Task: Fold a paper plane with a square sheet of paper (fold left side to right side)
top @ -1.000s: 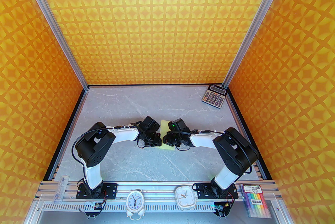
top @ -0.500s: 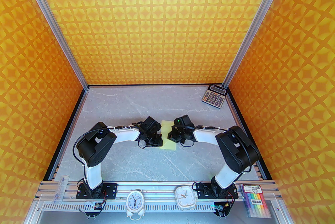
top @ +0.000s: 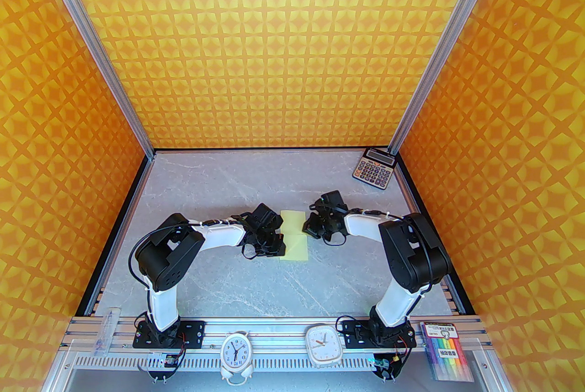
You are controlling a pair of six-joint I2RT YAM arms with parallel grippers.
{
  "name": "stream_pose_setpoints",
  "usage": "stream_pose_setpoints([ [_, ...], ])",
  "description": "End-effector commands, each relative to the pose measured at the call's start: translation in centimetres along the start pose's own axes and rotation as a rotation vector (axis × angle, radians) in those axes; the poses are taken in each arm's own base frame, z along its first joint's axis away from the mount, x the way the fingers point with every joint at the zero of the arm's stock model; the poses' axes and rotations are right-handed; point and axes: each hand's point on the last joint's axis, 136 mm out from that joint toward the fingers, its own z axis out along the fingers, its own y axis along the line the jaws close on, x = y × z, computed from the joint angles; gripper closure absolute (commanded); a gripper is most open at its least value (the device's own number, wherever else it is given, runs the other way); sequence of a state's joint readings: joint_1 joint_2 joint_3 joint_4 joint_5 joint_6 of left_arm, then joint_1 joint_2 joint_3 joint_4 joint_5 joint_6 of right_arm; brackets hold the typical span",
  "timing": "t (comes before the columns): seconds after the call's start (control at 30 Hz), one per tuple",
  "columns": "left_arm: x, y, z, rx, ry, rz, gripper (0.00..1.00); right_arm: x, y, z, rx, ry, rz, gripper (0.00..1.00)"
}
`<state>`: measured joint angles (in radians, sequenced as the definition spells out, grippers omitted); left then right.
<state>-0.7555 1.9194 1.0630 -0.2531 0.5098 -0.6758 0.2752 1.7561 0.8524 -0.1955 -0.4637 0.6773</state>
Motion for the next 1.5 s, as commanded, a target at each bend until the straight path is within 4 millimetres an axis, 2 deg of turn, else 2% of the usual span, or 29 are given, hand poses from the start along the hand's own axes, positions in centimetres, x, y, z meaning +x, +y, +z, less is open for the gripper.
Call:
stream_pose_setpoints([
  [0.0,5.0,5.4,1.8,-0.186,0.164,-0.08,1.0,-1.3,-2.8,-0.5,0.104,-0.045,0.006,1.0],
  [0.1,4.8,5.2,1.8,-0.184,0.162,-0.077,1.0,-1.5,-1.9,-1.3,0.074,-0.055,-0.013,1.0],
  [0.2,4.5,4.9,1.7,-0.181,0.157,-0.076,1.0,-1.7,-0.1,-3.2,0.035,-0.089,-0.05,0.99],
  [0.3,4.5,4.9,1.8,-0.182,0.159,-0.075,1.0,-0.6,1.5,-4.4,-0.009,-0.106,-0.082,0.99],
  [0.47,4.4,4.9,1.9,-0.182,0.161,-0.075,1.0,2.8,3.0,-3.2,-0.037,-0.041,-0.127,1.0],
  [0.67,4.4,5.0,2.1,-0.184,0.167,-0.077,1.0,4.6,3.4,-0.7,-0.058,0.013,-0.124,1.0],
  [1.0,4.7,4.9,2.1,-0.186,0.173,-0.075,1.0,4.2,1.7,0.8,0.016,0.021,-0.113,1.0],
  [1.23,5.1,5.2,2.1,-0.193,0.182,-0.08,1.0,2.6,-2.0,-0.1,0.105,-0.007,-0.057,1.0],
  [1.47,5.2,5.3,2.2,-0.197,0.187,-0.078,1.0,1.0,-2.8,-0.3,0.136,-0.004,-0.041,1.0],
])
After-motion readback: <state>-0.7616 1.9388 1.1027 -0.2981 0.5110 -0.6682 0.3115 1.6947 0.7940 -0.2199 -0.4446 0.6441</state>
